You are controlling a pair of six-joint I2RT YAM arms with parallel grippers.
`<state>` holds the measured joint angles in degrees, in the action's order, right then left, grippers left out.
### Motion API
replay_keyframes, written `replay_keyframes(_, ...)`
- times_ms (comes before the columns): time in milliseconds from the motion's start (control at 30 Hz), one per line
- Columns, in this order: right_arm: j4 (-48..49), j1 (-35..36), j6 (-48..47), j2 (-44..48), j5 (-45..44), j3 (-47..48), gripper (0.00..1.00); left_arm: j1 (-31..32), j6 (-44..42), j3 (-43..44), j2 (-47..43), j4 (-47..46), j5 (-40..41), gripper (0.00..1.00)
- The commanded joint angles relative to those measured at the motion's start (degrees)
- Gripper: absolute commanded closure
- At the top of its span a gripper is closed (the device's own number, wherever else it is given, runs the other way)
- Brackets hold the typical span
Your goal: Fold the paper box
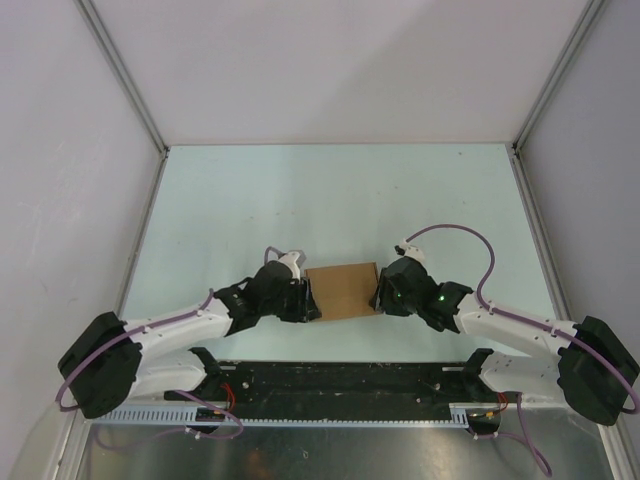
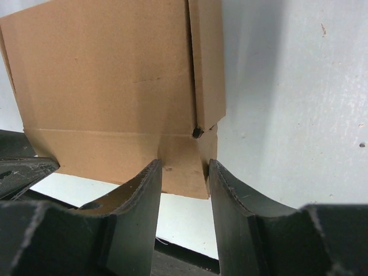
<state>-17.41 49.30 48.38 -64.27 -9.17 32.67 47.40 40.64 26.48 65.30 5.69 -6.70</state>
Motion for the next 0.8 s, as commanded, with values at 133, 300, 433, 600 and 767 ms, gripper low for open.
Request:
replay_keyframes(133,1.0,-0.1,0.1,0.9,-0.6,0.2,0.57,0.2,0.8,2.9,2.3,-2.4,-0.8,0.57)
replay_keyframes(300,0.8,0.0,-0.5,0.3,-1.4,0.2,0.57,0.2,-0.4,2.6,2.5,-2.4,0.5,0.58)
replay_keyframes(433,1.2,0.0,-1.2,0.0,-2.2,0.0,0.57,0.2,-1.2,2.1,2.5,-2.4,1.8,0.58)
replay_keyframes(600,4.7,-0.1,-1.8,0.4,-2.0,-1.7,0.57,0.2,-1.6,2.3,3.0,-2.5,2.3,0.59)
replay_keyframes(767,7.5,-0.2,-2.3,1.1,-1.9,-4.4,0.61,0.2,-1.8,2.4,2.9,-2.4,2.7,0.59)
